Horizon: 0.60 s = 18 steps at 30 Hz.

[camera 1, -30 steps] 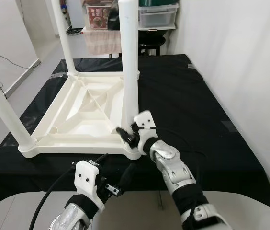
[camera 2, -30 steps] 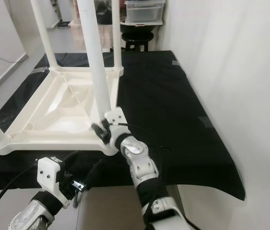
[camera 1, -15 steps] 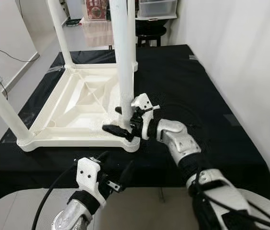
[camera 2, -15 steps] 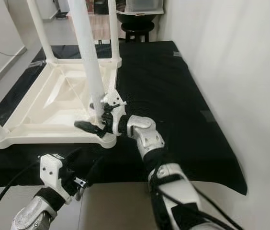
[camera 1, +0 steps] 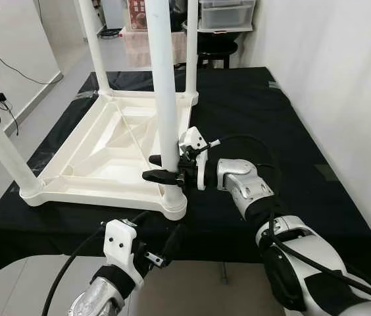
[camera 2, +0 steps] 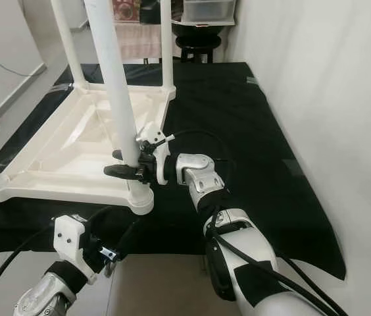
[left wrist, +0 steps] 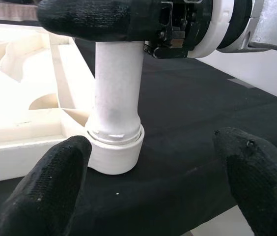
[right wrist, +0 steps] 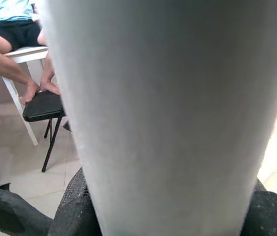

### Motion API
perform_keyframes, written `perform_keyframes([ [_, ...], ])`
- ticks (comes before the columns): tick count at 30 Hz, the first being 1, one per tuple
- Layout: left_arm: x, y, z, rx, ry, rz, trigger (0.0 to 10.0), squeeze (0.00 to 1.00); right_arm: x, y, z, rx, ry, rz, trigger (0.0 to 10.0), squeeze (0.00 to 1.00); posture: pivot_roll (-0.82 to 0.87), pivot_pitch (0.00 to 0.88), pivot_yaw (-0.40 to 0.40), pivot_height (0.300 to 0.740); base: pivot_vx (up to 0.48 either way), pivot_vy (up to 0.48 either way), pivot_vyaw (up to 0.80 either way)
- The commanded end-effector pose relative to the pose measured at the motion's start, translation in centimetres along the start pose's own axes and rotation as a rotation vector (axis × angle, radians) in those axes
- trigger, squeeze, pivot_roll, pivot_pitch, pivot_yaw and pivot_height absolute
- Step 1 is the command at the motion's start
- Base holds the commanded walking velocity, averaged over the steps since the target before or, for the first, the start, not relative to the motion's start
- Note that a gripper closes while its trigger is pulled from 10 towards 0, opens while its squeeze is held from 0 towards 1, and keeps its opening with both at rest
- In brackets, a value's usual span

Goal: Building children table

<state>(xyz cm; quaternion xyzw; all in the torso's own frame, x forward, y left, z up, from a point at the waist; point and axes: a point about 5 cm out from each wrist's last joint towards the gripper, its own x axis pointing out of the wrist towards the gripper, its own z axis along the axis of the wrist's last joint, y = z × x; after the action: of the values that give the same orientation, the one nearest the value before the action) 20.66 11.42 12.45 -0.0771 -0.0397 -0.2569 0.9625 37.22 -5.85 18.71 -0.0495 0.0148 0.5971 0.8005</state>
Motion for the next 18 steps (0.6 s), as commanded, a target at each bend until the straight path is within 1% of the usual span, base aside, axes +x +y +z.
perform_keyframes([
  [1, -0.3, 0.2, -0.2, -0.009, 0.01, 0.007, 10.0, 0.0, 0.1, 0.2, -0.6, 0.017, 0.01, 0.009, 0.0, 0.0, 0.0, 0.044, 0.018, 0.74, 0.0, 0.0, 0.0],
  [2, -0.3, 0.2, -0.2, -0.011, 0.01, 0.007, 10.0, 0.0, -0.3, 0.0, -0.9, 0.002, 0.023, -0.042, 0.0, 0.0, 0.0, 0.044, 0.018, 0.74, 0.0, 0.0, 0.0],
  [3, -0.4, 0.2, -0.2, -0.012, 0.01, 0.007, 10.0, 0.0, -0.6, -0.4, -1.5, 0.003, 0.042, -0.147, 0.0, 0.0, -0.01, 0.053, 0.009, 0.74, 0.0, 0.0, 0.0],
  [5, -0.4, 0.2, -0.2, -0.012, 0.01, 0.007, 10.0, 0.0, -0.6, -0.4, -1.5, 0.003, 0.042, -0.147, 0.0, 0.0, -0.01, 0.053, 0.009, 0.74, 0.0, 0.0, 0.0],
  [6, -0.5, 0.2, -0.1, -0.013, 0.01, 0.008, 10.0, 0.0, -1.2, -1.5, -2.6, 0.028, 0.055, -0.528, 0.0, 0.0, -0.01, 0.057, 0.006, 0.74, 0.0, 0.0, 0.0],
  [7, -0.5, 0.2, -0.1, -0.013, 0.01, 0.008, 10.0, 0.0, -1.2, -1.5, -2.6, 0.028, 0.055, -0.528, 0.0, 0.0, -0.01, 0.057, 0.006, 0.74, 0.0, 0.0, 0.0],
  [8, -0.6, 0.3, 0.0, -0.016, 0.008, 0.015, 10.0, 0.0, -1.4, -0.1, -4.4, 0.099, 0.035, -0.747, 0.0, 0.0, -0.01, 0.073, 0.018, 0.74, 0.0, 0.0, 0.0],
  [9, -0.6, 0.3, 0.0, -0.016, 0.008, 0.015, 10.0, 0.0, -1.4, -0.1, -4.4, 0.099, 0.035, -0.747, 0.0, 0.0, -0.01, 0.073, 0.018, 0.74, 0.0, 0.0, 0.0],
  [10, -0.6, 0.4, 0.0, -0.015, 0.009, 0.019, 10.0, 0.0, -1.7, 1.6, -5.4, 0.118, 0.034, -0.881, 0.0, 0.0, -0.02, 0.079, 0.034, 0.74, 0.0, 0.0, 0.0],
  [11, -0.6, 0.4, 0.0, -0.015, 0.009, 0.019, 10.0, 0.0, -1.7, 1.6, -5.4, 0.118, 0.034, -0.881, 0.0, 0.0, -0.02, 0.079, 0.034, 0.74, 0.0, 0.0, 0.0],
  [12, -0.5, 0.6, 0.0, -0.016, 0.011, 0.022, 10.0, 0.0, -0.9, 3.4, -6.4, 0.109, 0.066, -0.852, 0.0, 0.0, -0.01, 0.066, 0.012, 0.74, 0.0, 0.0, 0.0],
  [14, -0.4, 0.7, -0.1, -0.021, 0.012, 0.021, 10.0, 0.0, -0.2, 3.5, -6.6, 0.091, 0.088, -0.799, 0.0, 0.0, -0.01, 0.065, 0.012, 0.74, 0.0, 0.0, 0.0],
  [15, -0.4, 0.7, -0.1, -0.021, 0.012, 0.021, 10.0, 0.0, -0.2, 3.5, -6.6, 0.091, 0.088, -0.799, 0.0, 0.0, -0.01, 0.065, 0.012, 0.74, 0.0, 0.0, 0.0],
  [16, -0.5, 0.7, -0.1, -0.019, 0.008, 0.029, 10.0, 0.0, 0.2, 3.6, -6.5, 0.086, 0.08, -0.77, 0.0, 0.0, -0.02, 0.06, 0.022, 0.74, 0.0, 0.0, 0.0],
  [17, -0.4, 0.7, 0.0, -0.015, 0.002, 0.042, 10.0, 0.0, 0.8, 3.6, -5.9, 0.081, 0.045, -0.717, 10.0, 0.0, -0.01, 0.063, 0.015, 0.74, 0.0, 0.0, 0.0],
  [18, -0.4, 0.7, 0.0, -0.015, 0.002, 0.042, 10.0, 0.0, 0.8, 3.6, -5.9, 0.081, 0.045, -0.717, 10.0, 0.0, -0.01, 0.063, 0.015, 0.74, 0.0, 0.0, 0.0],
])
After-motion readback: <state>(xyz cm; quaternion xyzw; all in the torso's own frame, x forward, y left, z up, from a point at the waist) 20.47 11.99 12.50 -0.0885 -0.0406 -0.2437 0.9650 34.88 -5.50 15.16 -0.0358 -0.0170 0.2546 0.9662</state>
